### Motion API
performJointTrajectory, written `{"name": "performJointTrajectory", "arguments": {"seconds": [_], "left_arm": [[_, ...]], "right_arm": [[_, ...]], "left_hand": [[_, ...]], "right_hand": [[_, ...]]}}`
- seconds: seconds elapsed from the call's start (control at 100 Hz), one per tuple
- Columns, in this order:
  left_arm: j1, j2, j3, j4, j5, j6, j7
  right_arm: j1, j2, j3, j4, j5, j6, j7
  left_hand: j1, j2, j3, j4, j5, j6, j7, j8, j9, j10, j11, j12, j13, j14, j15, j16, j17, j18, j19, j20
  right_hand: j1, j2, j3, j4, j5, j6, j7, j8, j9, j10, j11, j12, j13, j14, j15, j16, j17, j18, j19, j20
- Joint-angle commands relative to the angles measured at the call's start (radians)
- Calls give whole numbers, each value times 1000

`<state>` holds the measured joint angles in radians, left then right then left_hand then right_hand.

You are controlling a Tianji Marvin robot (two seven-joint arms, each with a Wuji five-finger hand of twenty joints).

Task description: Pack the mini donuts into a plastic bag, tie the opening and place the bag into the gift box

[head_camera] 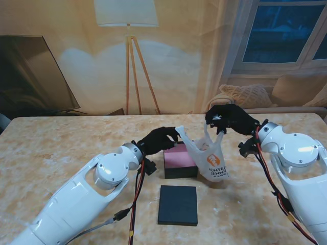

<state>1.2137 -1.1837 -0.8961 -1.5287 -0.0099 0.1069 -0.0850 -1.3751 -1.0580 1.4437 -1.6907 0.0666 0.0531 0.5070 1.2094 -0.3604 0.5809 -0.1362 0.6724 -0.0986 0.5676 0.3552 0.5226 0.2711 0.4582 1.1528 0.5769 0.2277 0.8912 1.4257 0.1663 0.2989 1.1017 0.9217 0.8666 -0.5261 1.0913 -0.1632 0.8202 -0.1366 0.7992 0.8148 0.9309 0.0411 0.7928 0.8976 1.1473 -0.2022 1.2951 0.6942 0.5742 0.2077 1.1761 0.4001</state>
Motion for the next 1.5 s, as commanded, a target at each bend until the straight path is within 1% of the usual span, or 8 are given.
{"name": "performJointTrajectory", "arguments": {"seconds": [0.0, 0.27, 0.4, 0.59, 0.83, 1.04, 1.21, 1.49], "left_arm": [[-12, -19, 5, 1, -10, 17, -15], [-26, -53, 18, 12, -62, 97, 49], [-21, -63, 13, 10, -101, 121, 62], [-6, -68, -9, -1, -195, 149, 48], [-26, -84, 5, 32, -260, 164, 44], [-47, -106, 18, 71, -271, 139, 91], [-57, -122, 26, 87, -283, 144, 125], [-72, -131, 33, 108, -270, 162, 144]], "right_arm": [[-6, 0, -2, 6, 3, -7, 22], [2, 3, -12, 20, 10, -17, 40], [9, 2, -23, 25, 5, -9, 37], [22, -2, -35, 33, 0, 9, 27], [30, -2, -40, 38, 3, 12, 28], [31, 0, -37, 39, 1, 10, 36], [27, 0, -39, 35, 3, 16, 34], [28, 7, -33, 36, 27, 6, 78]], "left_hand": [[15, 21, 24, -21, 33, -22, 30, 15, -51, -6, 20, -79, -20, 8, -44, 19, -18, -25, -16, -12], [-28, -35, 64, -30, 81, 3, 75, 31, -104, -1, 41, -435, -79, 42, -204, -71, -52, -10, -63, -39], [-127, -23, 186, 31, 117, -1, 108, 42, -99, -2, -64, -607, -198, 46, -356, -487, -97, -3, -175, -113], [-135, -87, 235, 10, 208, -12, 187, 57, -82, -72, -115, -743, -234, 36, -555, -743, -116, -25, -321, -229], [-165, -278, 278, -94, 270, -16, 295, -45, 52, -97, -16, -713, -116, 22, -507, -734, -64, -43, -292, -262], [-217, -404, 337, -135, 287, -32, 366, -99, 202, -151, 101, -627, 65, 9, -311, -578, 2, 0, -148, -198], [-288, -500, 361, -163, 268, -38, 396, -119, 152, -126, 122, -570, 14, 13, -261, -496, -13, 0, -134, -162], [-273, -426, 318, -148, 251, -13, 389, -130, 110, -106, 33, -642, -22, 22, -323, -537, -26, -18, -163, -169]], "right_hand": [[73, 62, 49, 59, 6, -19, 21, 6, 63, -89, 105, 30, -3, -37, 36, 9, -8, -3, 8, 5], [68, 64, 49, 63, 4, -30, 34, 22, 64, -95, 102, 39, -4, -36, 41, 13, -9, -1, 12, 12], [69, 66, 46, 62, 2, -31, 32, 23, 64, -94, 100, 41, -5, -38, 40, 12, -8, -1, 13, 14], [71, 69, 42, 62, 1, -27, 27, 22, 62, -92, 98, 43, -5, -40, 39, 13, -10, -1, 13, 16], [73, 71, 38, 62, 1, -29, 25, 23, 60, -91, 97, 44, -7, -39, 39, 13, -10, -2, 13, 18], [74, 72, 36, 62, 0, -29, 24, 24, 59, -92, 96, 46, -8, -39, 39, 13, -10, -3, 13, 20], [74, 73, 36, 63, 0, -28, 24, 24, 60, -91, 97, 47, -9, -39, 40, 14, -11, -2, 13, 21], [73, 73, 37, 65, 1, -29, 23, 24, 61, -91, 99, 49, -8, -42, 43, 15, -11, -1, 13, 23]]}}
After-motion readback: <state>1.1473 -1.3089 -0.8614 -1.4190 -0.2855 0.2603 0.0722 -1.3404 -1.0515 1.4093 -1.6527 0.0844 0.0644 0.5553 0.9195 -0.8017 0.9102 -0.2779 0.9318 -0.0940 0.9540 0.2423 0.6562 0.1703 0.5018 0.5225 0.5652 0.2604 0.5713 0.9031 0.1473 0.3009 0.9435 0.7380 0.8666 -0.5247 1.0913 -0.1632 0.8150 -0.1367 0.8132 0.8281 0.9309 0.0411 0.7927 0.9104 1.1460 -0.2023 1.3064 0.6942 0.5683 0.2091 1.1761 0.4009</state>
